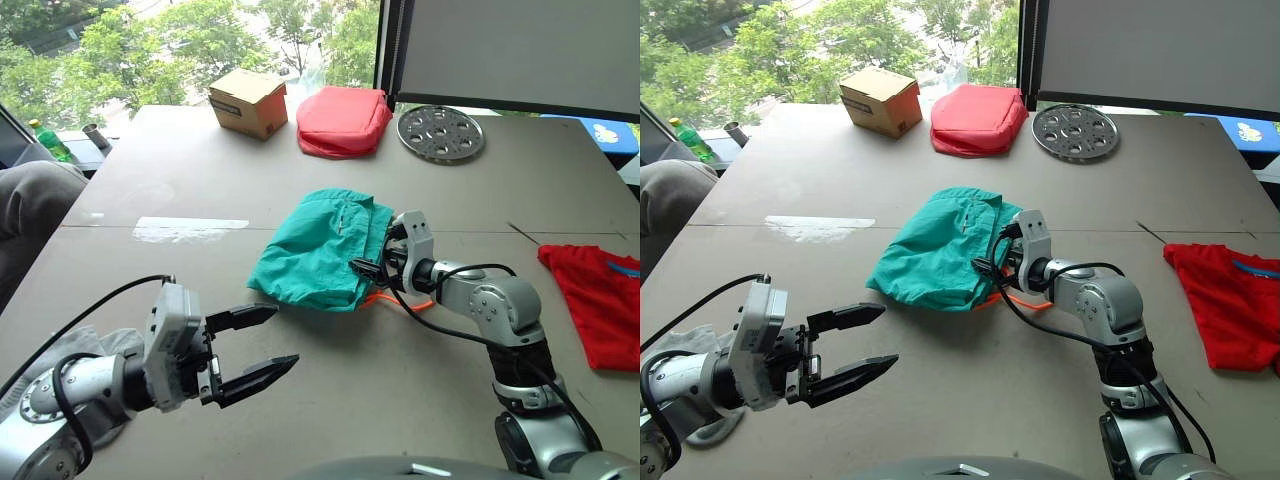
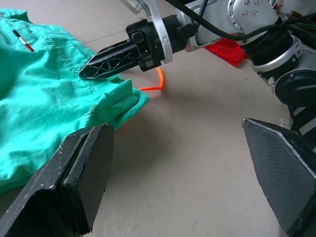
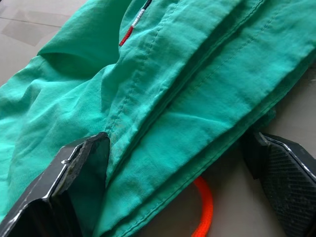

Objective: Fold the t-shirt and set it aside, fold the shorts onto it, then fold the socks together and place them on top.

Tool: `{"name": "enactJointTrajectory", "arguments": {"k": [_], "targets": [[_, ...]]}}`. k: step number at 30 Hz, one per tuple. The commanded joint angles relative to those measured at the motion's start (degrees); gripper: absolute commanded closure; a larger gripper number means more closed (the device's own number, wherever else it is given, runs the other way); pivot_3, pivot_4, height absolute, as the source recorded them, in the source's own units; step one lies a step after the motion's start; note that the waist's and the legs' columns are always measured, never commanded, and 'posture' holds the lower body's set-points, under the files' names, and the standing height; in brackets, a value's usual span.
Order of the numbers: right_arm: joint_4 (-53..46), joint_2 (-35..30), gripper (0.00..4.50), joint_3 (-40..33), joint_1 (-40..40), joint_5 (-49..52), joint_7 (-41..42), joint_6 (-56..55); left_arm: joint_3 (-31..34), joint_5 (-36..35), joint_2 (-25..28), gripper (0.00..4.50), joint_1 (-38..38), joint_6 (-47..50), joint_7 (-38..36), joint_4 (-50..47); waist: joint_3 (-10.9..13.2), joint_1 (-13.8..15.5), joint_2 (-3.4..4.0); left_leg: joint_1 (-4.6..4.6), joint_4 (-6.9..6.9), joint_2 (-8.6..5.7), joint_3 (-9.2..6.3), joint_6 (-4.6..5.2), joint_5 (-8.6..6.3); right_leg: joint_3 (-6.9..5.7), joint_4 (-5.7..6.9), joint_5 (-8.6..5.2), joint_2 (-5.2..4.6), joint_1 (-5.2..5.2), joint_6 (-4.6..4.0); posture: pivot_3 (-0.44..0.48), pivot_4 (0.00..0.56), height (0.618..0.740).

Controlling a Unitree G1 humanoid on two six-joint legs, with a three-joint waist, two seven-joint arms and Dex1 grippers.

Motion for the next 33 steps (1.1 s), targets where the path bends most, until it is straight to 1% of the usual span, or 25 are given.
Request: {"name": "enactJointTrajectory", "arguments": {"k": [1,8,12,18,21,24,25,26,28,29,30,33], "targets": [[4.4,0.8,0.00,5.1,-1.3,-4.5,0.5,-3.1,1.9,1.8,-0.7,0.06,1.8,-3.2,-1.1,-0.7,0.0,-0.7,-0.01,0.02,0.00,0.02,0.00,-0.05,0.03,-0.02,0.02,0.00,0.01,0.00,0.00,0.000,0.150,0.739],[7.4,3.6,0.00,10.2,-0.2,-8.5,1.7,-4.8,2.9,3.9,-1.7,0.06,4.4,-5.6,-1.2,0.2,0.0,-1.1,-0.01,0.40,-0.04,0.24,0.02,-0.14,0.07,-0.20,0.04,-0.01,-0.02,-0.02,0.01,0.000,0.150,0.739],[8.8,4.2,0.00,12.0,2.0,-11.3,1.9,-6.8,2.2,4.6,-1.9,0.06,3.6,-6.1,-0.3,0.6,-0.1,-1.1,-0.04,0.80,-0.38,0.23,0.02,-0.17,0.05,-0.25,-0.03,-0.01,-0.09,-0.02,0.02,0.000,0.150,0.739],[6.7,0.9,0.00,14.8,5.2,-16.1,3.6,-12.3,-0.9,5.7,-2.0,0.06,1.2,-5.8,1.6,0.3,-0.3,-1.3,0.02,0.90,-0.55,0.28,0.02,-0.41,-0.08,-0.34,-0.03,-0.01,-0.08,-0.18,0.02,0.000,0.150,0.739],[4.9,-2.2,0.00,17.2,6.8,-18.8,6.2,-17.9,-3.2,6.6,-2.0,0.06,-0.5,-5.9,2.2,0.8,-0.3,-0.9,0.04,0.82,-0.57,0.26,0.02,-0.46,-0.12,-0.36,-0.03,-0.01,-0.10,-0.26,0.01,0.000,0.150,0.739],[2.3,-3.2,0.00,16.0,9.1,-17.9,9.0,-22.8,-5.5,6.9,-2.2,0.06,-2.4,-5.7,3.4,0.5,-0.3,-0.5,0.01,0.69,-0.59,0.23,0.01,-0.48,-0.15,-0.38,-0.09,-0.01,-0.10,-0.34,0.01,0.000,0.150,0.739],[1.5,-3.5,0.56,15.5,9.6,-17.5,10.2,-24.5,-6.3,7.3,-2.3,0.00,-3.0,-5.8,3.8,0.8,-0.3,-0.4,0.02,0.66,-0.60,0.22,-0.02,-0.48,-0.16,-0.39,-0.12,-0.01,-0.10,-0.35,0.01,0.000,0.150,0.739],[1.1,-3.4,0.93,14.8,10.0,-17.0,10.9,-25.2,-6.8,7.5,-2.4,0.00,-3.8,-6.0,4.0,1.3,-0.3,-0.4,0.02,0.62,-0.61,0.21,-0.04,-0.47,-0.16,-0.41,-0.16,-0.01,-0.10,-0.36,0.01,0.000,0.150,0.739],[1.3,-3.1,1.87,14.0,10.0,-16.9,12.0,-27.3,-7.2,7.2,-2.4,0.00,-5.3,-6.2,3.8,2.8,-0.3,-0.4,0.02,0.57,-0.61,0.22,-0.06,-0.47,-0.16,-0.47,-0.26,-0.01,-0.08,-0.36,0.01,0.000,0.150,0.739],[1.4,-3.3,2.22,13.5,9.8,-16.8,12.6,-27.2,-7.7,7.2,-2.5,0.00,-6.0,-6.2,3.8,3.3,-0.3,-0.4,0.03,0.56,-0.61,0.23,-0.06,-0.48,-0.16,-0.49,-0.28,-0.01,-0.08,-0.36,0.01,0.000,0.150,0.739],[1.5,-3.6,2.79,12.9,9.8,-16.5,13.4,-27.2,-8.5,7.4,-2.6,0.00,-6.8,-6.1,4.1,3.4,-0.3,-0.4,0.03,0.55,-0.59,0.24,-0.06,-0.48,-0.16,-0.54,-0.31,-0.01,-0.09,-0.36,0.01,0.000,0.150,0.739],[2.4,-3.7,4.09,11.3,9.1,-15.6,15.1,-27.7,-10.0,7.7,-2.2,0.00,-9.3,-6.2,3.5,5.0,-0.3,-0.3,0.02,0.50,-0.59,0.24,-0.06,-0.47,-0.16,-0.56,-0.40,-0.01,-0.09,-0.36,0.02,0.000,0.150,0.739]]}}
